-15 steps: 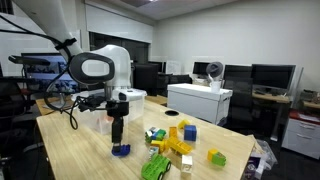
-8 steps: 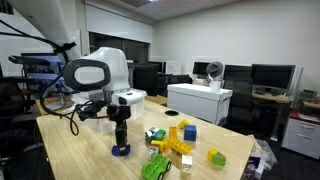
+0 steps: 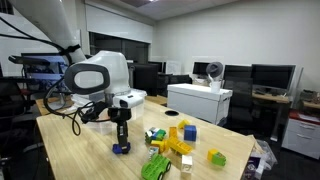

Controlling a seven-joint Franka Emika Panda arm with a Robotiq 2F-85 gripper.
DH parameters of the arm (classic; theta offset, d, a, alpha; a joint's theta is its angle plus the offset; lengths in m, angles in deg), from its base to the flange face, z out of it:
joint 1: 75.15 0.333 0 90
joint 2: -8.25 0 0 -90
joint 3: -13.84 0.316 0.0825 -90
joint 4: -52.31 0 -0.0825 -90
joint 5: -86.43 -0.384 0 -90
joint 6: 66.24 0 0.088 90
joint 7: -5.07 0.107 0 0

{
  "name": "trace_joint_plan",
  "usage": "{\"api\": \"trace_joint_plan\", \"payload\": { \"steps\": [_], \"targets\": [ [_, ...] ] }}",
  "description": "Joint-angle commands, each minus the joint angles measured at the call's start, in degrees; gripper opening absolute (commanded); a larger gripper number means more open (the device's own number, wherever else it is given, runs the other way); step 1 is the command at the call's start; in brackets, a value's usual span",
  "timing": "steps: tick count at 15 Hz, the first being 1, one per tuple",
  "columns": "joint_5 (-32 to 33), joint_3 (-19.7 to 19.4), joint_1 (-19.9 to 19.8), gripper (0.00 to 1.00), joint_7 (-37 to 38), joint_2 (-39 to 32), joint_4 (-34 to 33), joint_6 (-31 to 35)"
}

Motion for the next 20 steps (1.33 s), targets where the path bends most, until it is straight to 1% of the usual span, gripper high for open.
{"api": "trace_joint_plan", "payload": {
  "steps": [1, 2, 4, 6, 8, 10, 12, 13, 16, 18, 20],
  "targets": [
    [0.8, -0.1, 0.3, 0.13, 0.6, 0.5, -2.1, -4.2],
    [1.8, -0.4, 0.6, 0.11, 1.3, 1.1, -2.8, -6.0],
    [4.9, -0.8, 1.5, 0.11, 3.2, 3.3, -5.1, -11.6],
    [9.6, -0.7, 2.1, 0.11, 6.2, 6.2, -7.5, -15.5],
    [13.0, 1.0, 2.6, 0.11, 8.0, 10.1, -9.9, -19.6],
    [14.9, 3.7, 3.3, 0.11, 9.0, 13.7, -12.1, -21.7],
    [14.4, 7.2, 4.1, 0.11, 8.8, 16.8, -13.7, -22.7],
    [13.2, 9.1, 4.8, 0.11, 8.0, 18.5, -13.9, -23.2],
    [10.8, 13.9, 7.2, 0.11, 6.0, 21.8, -13.4, -23.7],
    [8.6, 16.4, 9.1, 0.11, 4.6, 23.0, -12.5, -24.3],
    [7.5, 17.9, 10.2, 0.11, 3.9, 22.5, -12.3, -24.9]
  ]
}}
